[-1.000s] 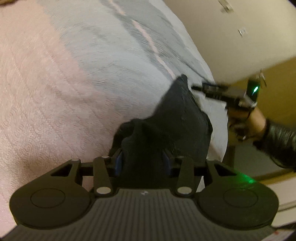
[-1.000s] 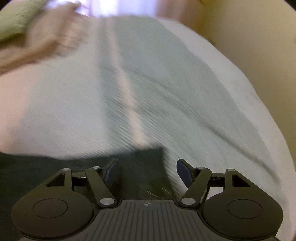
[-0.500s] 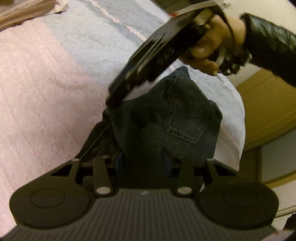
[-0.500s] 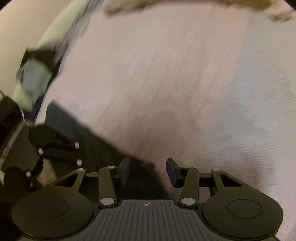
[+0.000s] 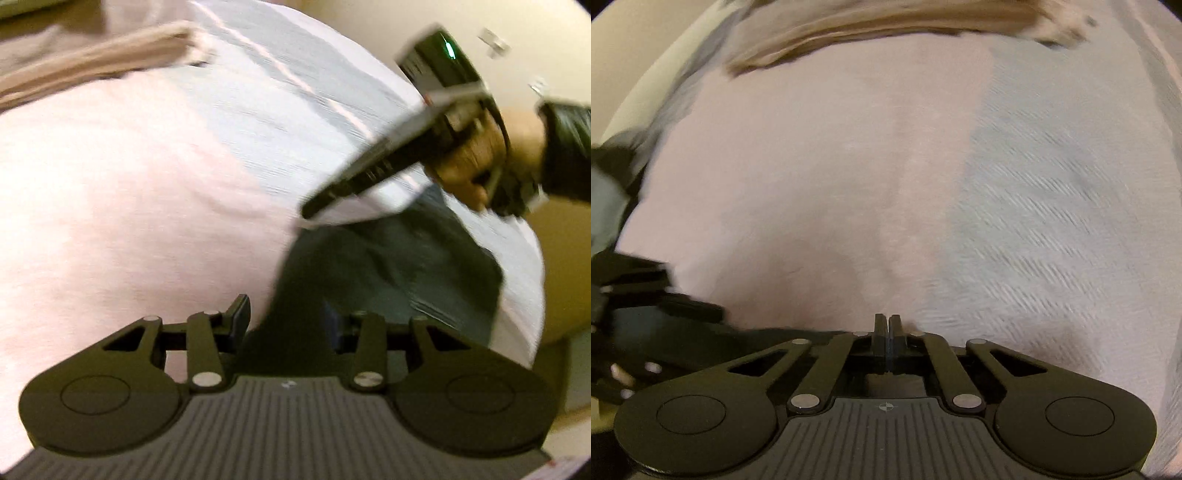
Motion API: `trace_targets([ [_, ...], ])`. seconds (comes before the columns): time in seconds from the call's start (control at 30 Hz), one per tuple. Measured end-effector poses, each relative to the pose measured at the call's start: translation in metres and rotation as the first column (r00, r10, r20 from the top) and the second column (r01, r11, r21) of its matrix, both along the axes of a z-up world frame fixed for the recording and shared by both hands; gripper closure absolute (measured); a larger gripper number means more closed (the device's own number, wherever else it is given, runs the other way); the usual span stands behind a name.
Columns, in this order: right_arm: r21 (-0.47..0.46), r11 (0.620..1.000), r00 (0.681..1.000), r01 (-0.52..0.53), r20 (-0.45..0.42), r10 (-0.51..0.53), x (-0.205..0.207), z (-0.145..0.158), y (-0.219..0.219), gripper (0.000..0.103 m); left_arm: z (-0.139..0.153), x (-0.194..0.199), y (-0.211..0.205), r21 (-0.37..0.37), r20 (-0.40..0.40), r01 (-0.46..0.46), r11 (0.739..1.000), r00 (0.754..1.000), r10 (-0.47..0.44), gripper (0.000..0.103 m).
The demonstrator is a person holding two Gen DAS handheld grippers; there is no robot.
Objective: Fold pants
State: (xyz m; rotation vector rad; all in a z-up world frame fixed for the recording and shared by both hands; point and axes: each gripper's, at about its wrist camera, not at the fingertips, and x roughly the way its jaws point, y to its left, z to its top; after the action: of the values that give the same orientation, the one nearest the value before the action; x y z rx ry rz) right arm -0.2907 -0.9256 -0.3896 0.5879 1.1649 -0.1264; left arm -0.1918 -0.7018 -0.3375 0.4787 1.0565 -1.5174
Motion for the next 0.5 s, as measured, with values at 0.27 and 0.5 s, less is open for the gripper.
trace_targets([
  [0.27, -0.11, 0.954, 0.95, 0.278, 0.177, -0.257, -0.044, 0.046, 0.013, 0.101, 0.011, 0.008, 0.014, -0.06, -0.146, 0.006, 0.998, 0.989, -0.015, 0.067],
  [0.5, -0.068, 0.884, 0.877, 0.463, 0.179, -0.445, -0.135, 0.05, 0.078, 0.066, -0.039, -0.001, -0.014, 0.015, -0.101, 0.048, 0.999, 0.994, -0.046, 0.067],
])
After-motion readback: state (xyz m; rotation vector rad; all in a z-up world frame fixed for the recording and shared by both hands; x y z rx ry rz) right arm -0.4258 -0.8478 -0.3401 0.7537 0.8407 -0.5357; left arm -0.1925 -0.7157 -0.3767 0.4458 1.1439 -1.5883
